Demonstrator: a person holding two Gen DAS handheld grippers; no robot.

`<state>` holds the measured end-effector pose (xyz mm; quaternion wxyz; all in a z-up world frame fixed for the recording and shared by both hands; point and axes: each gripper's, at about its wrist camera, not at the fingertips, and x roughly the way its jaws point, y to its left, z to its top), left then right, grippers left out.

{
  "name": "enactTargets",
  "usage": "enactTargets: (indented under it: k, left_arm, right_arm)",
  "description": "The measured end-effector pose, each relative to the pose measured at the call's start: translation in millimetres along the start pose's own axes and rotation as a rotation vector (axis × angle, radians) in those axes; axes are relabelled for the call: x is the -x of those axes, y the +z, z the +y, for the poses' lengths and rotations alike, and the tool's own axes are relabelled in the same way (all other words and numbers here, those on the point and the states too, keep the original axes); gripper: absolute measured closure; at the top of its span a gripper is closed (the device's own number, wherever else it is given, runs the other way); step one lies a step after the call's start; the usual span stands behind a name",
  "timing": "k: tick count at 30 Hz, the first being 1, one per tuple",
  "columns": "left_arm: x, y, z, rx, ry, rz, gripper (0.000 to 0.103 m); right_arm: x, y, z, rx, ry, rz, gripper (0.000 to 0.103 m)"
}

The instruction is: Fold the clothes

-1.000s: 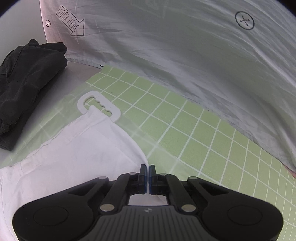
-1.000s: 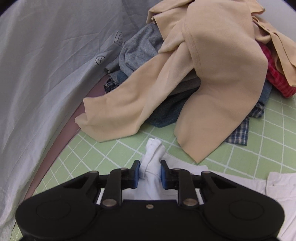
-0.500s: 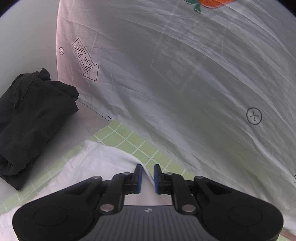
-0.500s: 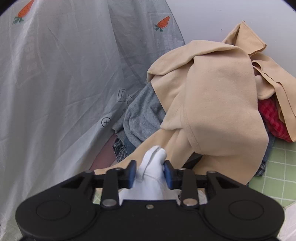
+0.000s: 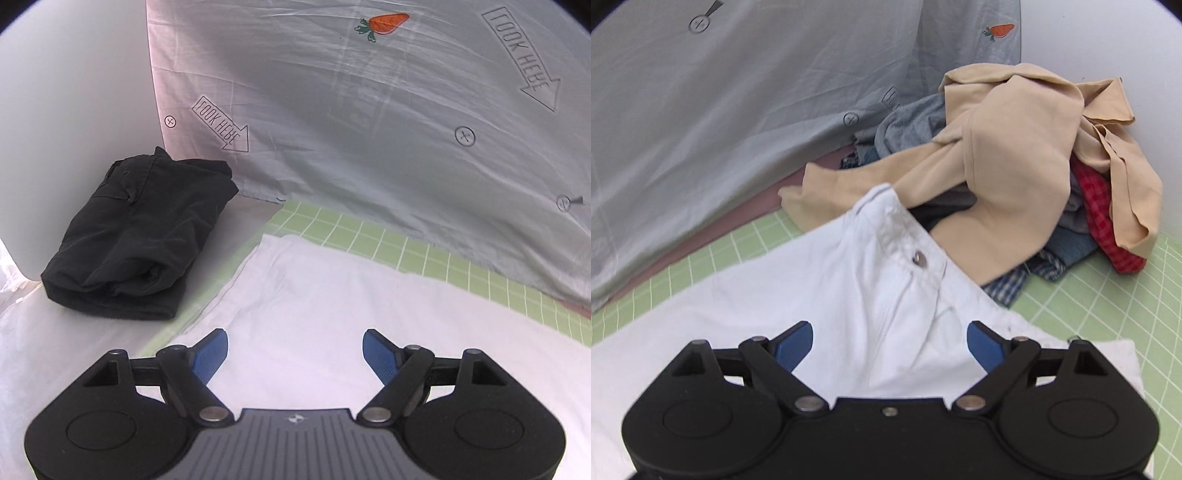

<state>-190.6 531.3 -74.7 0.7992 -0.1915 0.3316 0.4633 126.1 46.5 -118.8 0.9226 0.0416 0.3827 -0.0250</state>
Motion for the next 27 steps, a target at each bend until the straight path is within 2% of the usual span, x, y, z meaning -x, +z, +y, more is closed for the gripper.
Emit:
enactTargets:
  k: [6,11,16,19,24,27]
  left_arm:
    - [55.0,-68.8,27.9,0.007,0.023,0.079,0.022]
    - [90.9,-115.3,35.6,0.062,-0.017,0.129,0.022]
    - [117.0,-136.7,21.0,0.018,-0.039,0.119,0.019]
    - [129.5,-143.9,9.1,-0.002,-0.057,0.125,0.017]
    - [153.7,-157.8,-15.3,0.002,-0.053,0.121,0.017]
    - [166.8,-168.9,-27.4,0.026,-0.035,0.136,0.017]
  right_arm:
    - [39.7,-60.1,-2.0,0.093,0.055,0.082,0.011]
    - [72.9,-99.7,-8.8,0.158,0.111,0.130,0.007]
    - [90.5,-124.2,-37.1,0.193,0.108,0.137,0.005]
    - [96.9,-129.1,-64.7,0.191,0.079,0.130,0.001]
    - [86.7,-121.7,-120.7,0.091,0.053,0.140,0.001]
    - [78.1,-116.4,-138.8,0.059,0.114,0.161,0.001]
